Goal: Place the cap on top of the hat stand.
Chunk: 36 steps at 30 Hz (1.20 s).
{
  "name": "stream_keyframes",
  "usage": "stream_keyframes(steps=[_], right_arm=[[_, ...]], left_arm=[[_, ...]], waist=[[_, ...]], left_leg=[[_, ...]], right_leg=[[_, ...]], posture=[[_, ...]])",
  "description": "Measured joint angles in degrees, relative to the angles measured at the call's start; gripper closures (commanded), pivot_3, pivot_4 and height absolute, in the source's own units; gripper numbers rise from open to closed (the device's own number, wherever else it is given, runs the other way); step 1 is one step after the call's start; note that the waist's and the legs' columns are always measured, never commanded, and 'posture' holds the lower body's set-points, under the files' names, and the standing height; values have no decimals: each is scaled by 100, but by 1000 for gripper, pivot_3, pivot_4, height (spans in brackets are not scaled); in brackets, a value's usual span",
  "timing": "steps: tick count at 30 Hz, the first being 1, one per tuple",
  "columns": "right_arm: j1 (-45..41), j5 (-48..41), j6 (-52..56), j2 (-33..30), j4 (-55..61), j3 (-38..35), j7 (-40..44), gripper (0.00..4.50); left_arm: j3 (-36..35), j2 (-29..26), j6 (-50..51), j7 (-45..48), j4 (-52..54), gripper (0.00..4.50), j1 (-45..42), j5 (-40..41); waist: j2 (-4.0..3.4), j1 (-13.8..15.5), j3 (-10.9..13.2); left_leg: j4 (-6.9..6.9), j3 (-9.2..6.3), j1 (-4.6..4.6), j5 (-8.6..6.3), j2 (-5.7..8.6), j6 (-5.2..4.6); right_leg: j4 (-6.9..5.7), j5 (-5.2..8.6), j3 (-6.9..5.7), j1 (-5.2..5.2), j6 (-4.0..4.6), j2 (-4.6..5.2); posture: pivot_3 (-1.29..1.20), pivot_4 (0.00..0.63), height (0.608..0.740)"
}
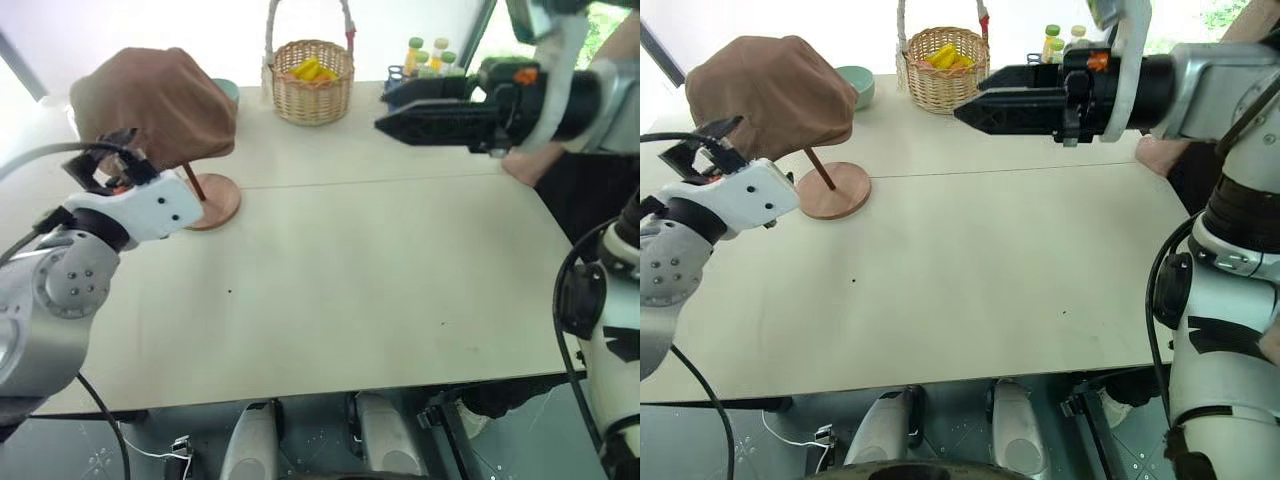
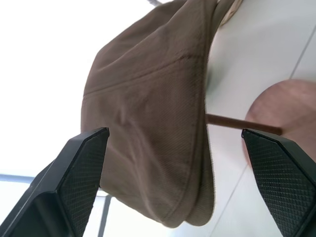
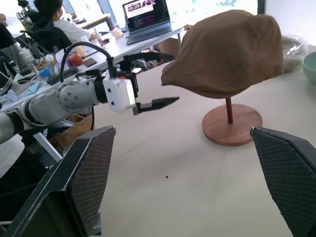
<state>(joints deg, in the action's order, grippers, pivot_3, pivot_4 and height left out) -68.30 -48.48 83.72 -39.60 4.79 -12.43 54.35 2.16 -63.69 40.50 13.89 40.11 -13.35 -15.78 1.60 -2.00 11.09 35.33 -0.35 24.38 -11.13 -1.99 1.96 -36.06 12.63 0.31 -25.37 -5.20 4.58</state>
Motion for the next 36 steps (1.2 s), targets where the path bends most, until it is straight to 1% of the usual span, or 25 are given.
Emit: stream_keyframes(steps=[3,6,7,9,11,13,14,18,22,23,26,28,30,33,36], right_arm=[[0,-85,-6,-1,18,0,-140,28],[1,-191,-23,-2,21,0,-267,0],[1,-209,-28,-3,21,0,-297,0],[1,-264,-31,-7,21,-1,-374,0],[1,-336,-34,-25,21,-2,-434,0],[1,-373,-46,-43,21,-3,-460,0],[5,-381,-67,-56,21,-2,-472,0],[88,-412,-208,-209,22,12,-484,0],[138,-406,-396,-319,18,84,-435,0],[159,-404,-454,-333,14,126,-412,0],[209,-403,-551,-358,-32,249,-355,0],[209,-403,-614,-360,-60,289,-337,0],[211,-401,-684,-362,-73,314,-327,0],[232,-352,-796,-383,-170,412,-304,0],[243,-348,-829,-396,-248,486,-288,0]], left_arm=[[160,218,-124,-45,-219,0,-130,-406],[230,492,-257,-41,-412,747,-200,-668],[254,565,-287,-40,-446,1117,-215,-731],[272,702,-429,-30,-556,2086,-216,-825],[263,794,-564,-15,-639,3157,-217,-896],[229,839,-674,5,-667,4090,-215,-955],[132,884,-763,9,-687,4444,-207,-968],[-614,954,-1605,-53,-937,4444,82,-852],[-1765,921,-3454,-130,-1632,4444,497,-350],[-2082,855,-4084,-28,-1918,4444,598,-94],[-2649,723,-5563,329,-2726,4444,666,587],[-2820,595,-6383,485,-3255,4444,666,792],[-2847,470,-7007,659,-3873,4444,555,988],[-2746,193,-7969,929,-5317,4444,32,1142],[-2313,129,-8633,981,-6366,4444,-724,1027]], waist=[[1,11,0],[1,23,-1],[1,26,-1],[1,34,-1],[1,58,-1],[1,90,-1],[1,106,-1],[1,123,-1],[1,111,-1],[1,109,-1],[0,115,-1],[0,119,-1],[-1,128,-1],[-1,116,-1],[-1,136,-1]], left_leg=[[0,0,0,0,0,0],[1,0,0,0,0,0],[1,0,0,0,0,0],[1,0,0,0,0,0],[1,0,0,0,0,-1],[2,0,0,0,0,-1],[3,0,1,0,0,-1],[6,0,1,0,0,-1],[6,1,0,0,-3,-1],[6,3,0,0,-4,-1],[6,8,0,0,-3,0],[6,11,1,0,-3,0],[6,11,0,0,-3,0],[6,14,0,0,-4,0],[7,16,2,0,-3,0]], right_leg=[[0,0,0,1,-1,0],[-1,-1,0,0,-1,0],[-1,-1,0,0,-1,-1],[-1,-1,0,0,-2,-1],[-2,-2,0,0,-3,-1],[-2,-1,0,0,-2,0],[-2,-1,0,0,-2,0],[-1,0,0,0,0,2],[-2,0,0,-1,1,3],[-1,0,0,-1,2,3],[1,0,0,-1,6,9],[3,-1,0,-1,6,11],[2,-1,-1,-1,7,10],[3,-2,-1,-2,8,9],[3,-4,-2,-1,5,10]], posture=[[0,150,740],[0,150,740],[0,150,740],[0,150,740],[0,150,740],[0,150,740],[0,150,740],[0,150,740],[0,150,740],[0,150,740],[0,150,740],[0,150,740],[0,150,740],[0,150,740],[0,150,740]])
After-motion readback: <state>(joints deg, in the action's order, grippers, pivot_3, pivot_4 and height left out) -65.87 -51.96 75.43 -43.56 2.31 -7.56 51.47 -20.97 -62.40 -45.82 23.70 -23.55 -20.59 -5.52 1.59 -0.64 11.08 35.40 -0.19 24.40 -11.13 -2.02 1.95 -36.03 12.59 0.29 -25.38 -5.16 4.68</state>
